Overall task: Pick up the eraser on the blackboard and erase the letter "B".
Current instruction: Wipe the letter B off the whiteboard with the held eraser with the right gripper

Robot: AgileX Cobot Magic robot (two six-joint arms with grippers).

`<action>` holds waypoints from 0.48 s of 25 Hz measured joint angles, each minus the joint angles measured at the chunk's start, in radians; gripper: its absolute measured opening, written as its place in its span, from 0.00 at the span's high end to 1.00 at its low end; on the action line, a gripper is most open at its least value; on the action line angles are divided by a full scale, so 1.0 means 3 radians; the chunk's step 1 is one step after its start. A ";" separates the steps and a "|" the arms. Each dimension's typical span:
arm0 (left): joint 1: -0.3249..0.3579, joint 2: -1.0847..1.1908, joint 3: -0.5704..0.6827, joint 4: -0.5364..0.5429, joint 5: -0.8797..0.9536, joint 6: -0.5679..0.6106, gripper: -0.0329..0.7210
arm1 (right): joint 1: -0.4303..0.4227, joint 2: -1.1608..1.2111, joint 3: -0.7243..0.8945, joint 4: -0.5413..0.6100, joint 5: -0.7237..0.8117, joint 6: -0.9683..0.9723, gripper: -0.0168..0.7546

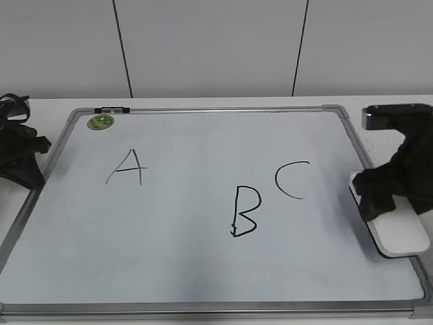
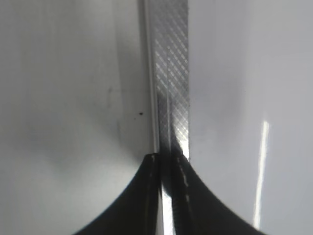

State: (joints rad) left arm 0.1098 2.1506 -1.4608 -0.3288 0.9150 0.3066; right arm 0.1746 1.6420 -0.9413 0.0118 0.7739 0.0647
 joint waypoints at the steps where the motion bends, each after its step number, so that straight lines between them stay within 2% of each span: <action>1: 0.0000 0.0000 0.0000 0.0000 0.0000 0.0000 0.91 | 0.0023 -0.0052 -0.0057 -0.0016 0.0038 0.0000 0.27; 3: 0.0000 0.0000 0.0000 0.0000 0.0000 0.0000 0.91 | 0.0065 -0.0090 -0.0137 -0.0017 0.0092 -0.0008 0.27; 12: 0.0000 0.0000 0.0000 0.0000 0.0005 0.0000 0.91 | 0.0783 0.0144 -0.0945 0.0043 0.0384 -0.0153 0.27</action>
State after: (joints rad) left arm 0.1098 2.1506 -1.4608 -0.3288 0.9166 0.3066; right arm 0.4095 1.6852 -1.2248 0.0248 0.8891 0.0189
